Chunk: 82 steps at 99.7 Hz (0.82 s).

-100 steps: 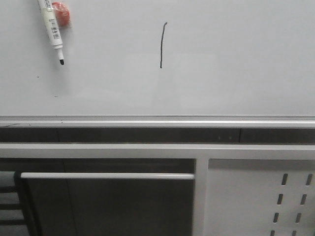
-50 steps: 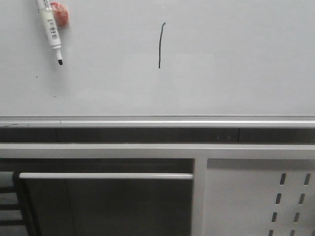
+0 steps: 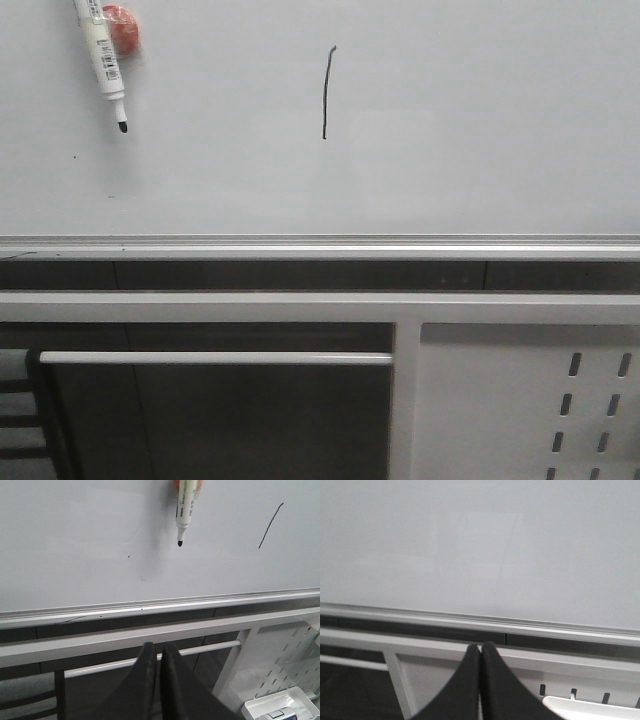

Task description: Write number 1 on whiteboard

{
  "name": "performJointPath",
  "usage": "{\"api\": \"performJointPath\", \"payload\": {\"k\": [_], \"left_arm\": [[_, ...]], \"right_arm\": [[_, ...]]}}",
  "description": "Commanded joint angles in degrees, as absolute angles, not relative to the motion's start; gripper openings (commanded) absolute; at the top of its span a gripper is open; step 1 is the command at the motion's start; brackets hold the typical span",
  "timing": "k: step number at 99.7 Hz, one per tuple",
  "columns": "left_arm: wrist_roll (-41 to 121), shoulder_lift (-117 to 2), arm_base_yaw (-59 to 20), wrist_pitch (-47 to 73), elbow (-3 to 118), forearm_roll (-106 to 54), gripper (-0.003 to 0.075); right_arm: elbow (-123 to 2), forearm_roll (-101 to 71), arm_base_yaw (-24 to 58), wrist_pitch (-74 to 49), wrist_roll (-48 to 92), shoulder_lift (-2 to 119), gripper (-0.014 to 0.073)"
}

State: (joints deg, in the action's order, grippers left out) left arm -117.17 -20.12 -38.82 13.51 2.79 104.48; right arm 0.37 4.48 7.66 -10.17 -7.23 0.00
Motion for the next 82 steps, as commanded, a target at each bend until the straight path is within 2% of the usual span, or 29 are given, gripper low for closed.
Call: {"api": "performJointPath", "payload": {"k": [1,26,82], "left_arm": [[-117.48,-20.36,-38.76,15.02,4.33,106.61,-0.0018],[-117.48,-20.36,-38.76,15.36,4.33,106.61,-0.0018],[-117.48,-20.36,-38.76,15.36,4.33,106.61,-0.0018]], "right_arm": [[1.47,5.03,4.63,-2.57,-10.16,-0.88,-0.0071],[2.34,4.4,-0.18,-3.64,-13.49,-1.64,-0.0071],[2.34,4.4,-0.17,-3.64,-13.49,-1.64,-0.0071]]}}
